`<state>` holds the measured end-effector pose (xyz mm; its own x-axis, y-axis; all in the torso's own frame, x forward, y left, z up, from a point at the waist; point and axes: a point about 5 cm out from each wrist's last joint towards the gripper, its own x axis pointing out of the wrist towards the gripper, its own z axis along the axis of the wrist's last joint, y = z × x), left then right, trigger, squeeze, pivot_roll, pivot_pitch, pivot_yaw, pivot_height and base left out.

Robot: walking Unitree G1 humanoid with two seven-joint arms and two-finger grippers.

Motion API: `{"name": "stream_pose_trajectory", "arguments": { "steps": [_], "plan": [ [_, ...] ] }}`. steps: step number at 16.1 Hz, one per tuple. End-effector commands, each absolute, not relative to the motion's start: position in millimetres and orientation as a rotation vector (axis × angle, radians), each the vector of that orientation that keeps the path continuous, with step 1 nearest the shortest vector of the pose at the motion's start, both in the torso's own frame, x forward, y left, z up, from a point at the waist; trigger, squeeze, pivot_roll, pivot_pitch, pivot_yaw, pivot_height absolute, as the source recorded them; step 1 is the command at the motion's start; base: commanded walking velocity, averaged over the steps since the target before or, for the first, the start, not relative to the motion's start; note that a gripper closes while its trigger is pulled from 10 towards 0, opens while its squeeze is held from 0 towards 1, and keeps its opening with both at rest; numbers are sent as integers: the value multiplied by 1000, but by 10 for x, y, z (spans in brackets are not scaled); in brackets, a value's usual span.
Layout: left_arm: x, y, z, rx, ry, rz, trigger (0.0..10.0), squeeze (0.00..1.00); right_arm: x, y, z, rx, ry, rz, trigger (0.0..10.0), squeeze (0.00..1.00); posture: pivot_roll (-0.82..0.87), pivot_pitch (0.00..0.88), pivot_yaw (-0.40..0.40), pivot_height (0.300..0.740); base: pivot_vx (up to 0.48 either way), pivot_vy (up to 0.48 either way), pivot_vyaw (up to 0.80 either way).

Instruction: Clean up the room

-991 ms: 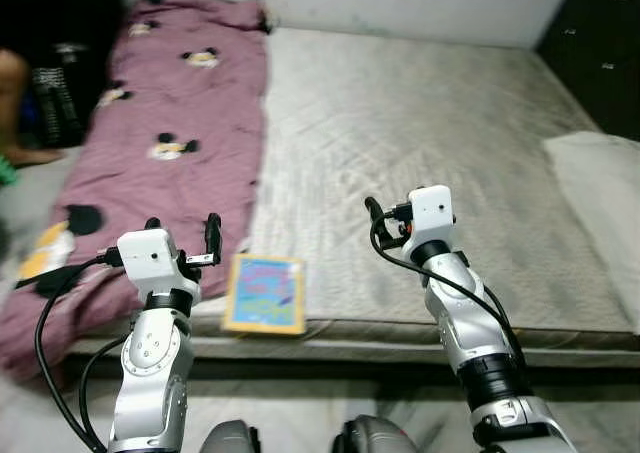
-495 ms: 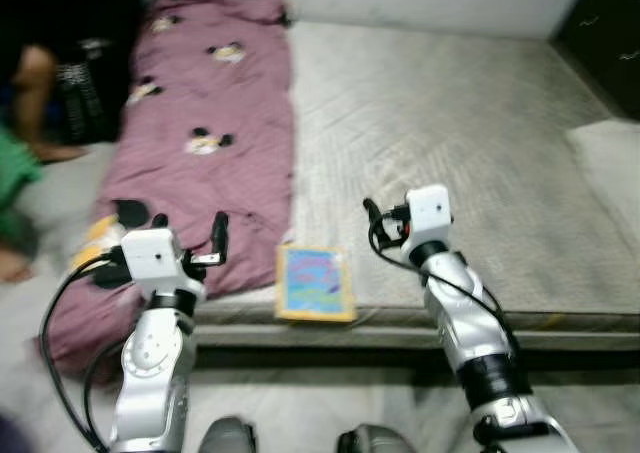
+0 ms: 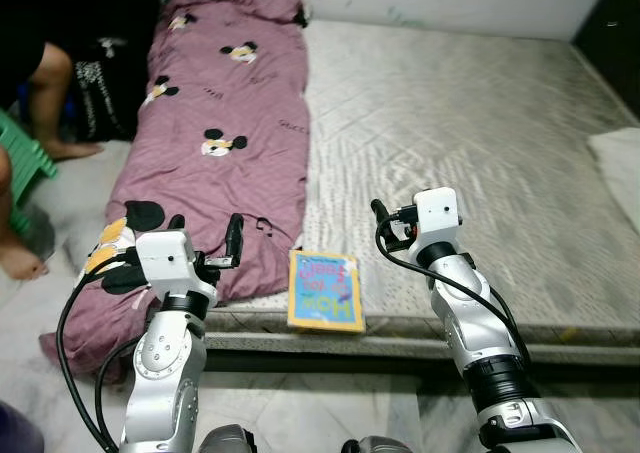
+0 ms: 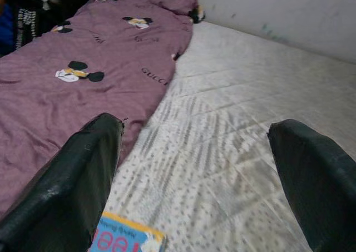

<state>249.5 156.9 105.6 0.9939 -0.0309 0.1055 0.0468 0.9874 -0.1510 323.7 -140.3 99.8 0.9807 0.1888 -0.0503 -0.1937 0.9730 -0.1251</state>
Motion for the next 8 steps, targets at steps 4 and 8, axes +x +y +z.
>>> {"name": "stream_pose_trajectory", "arguments": {
  "steps": [4, 8],
  "plan": [
    [2494, 1559, 1063, -143, -98, -24, 10000, 0, 3235, -1449, 997, -139, 42, 186, 10000, 0, -24, 101, -58, 740, 285, 0, 0],
    [2491, 1554, 1040, -130, -88, -11, 10000, 0, 3234, -1459, 988, -142, 46, 185, 10000, 0, -23, 102, -59, 740, 0, 0, 0]
  ]
}}
